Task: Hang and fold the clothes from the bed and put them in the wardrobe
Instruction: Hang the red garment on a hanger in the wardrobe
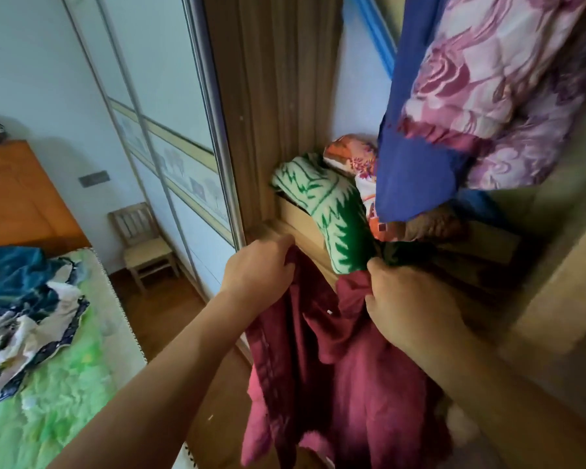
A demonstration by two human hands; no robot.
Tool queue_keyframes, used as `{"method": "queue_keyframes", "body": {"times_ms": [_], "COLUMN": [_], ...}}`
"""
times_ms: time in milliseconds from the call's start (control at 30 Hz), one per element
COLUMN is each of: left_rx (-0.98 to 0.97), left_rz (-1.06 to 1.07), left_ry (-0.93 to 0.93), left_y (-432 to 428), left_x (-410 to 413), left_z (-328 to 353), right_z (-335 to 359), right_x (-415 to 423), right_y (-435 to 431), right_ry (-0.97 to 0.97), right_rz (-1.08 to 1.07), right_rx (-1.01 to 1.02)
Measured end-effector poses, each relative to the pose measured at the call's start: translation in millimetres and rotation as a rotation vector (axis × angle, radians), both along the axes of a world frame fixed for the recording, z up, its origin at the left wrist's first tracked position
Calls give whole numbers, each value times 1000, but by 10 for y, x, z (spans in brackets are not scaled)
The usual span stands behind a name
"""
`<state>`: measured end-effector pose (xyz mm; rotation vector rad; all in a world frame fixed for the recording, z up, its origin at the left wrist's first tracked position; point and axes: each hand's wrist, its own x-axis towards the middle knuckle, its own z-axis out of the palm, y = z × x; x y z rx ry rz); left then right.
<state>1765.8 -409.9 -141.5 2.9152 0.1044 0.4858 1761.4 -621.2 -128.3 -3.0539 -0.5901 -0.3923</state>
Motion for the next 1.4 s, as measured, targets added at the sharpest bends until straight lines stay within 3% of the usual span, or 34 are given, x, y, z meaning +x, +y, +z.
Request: {"method": "queue_keyframes", "body": {"times_ms": [300, 533, 867, 1100, 1400], "left_rx": [45, 26, 74, 158, 247], "left_rz": [-237, -329, -399, -525, -677], "left_ry": [103, 34, -176, -239, -247], "left_y": [991, 1144, 1319, 1345, 1281], "left_x": [1208, 1719, 2396, 3056, 3562], "left_z": [59, 266, 1164, 1777, 2669], "right_z": [194, 469, 1130, 1793, 2529], "right_x": [1046, 1326, 1871, 2353, 2362], "right_y": [801, 837, 1011, 1067, 1052], "right_ry": [119, 122, -155, -247, -379], "right_rz": [-179, -311, -359, -587, -775], "right_rx": [25, 63, 32, 7, -97]}}
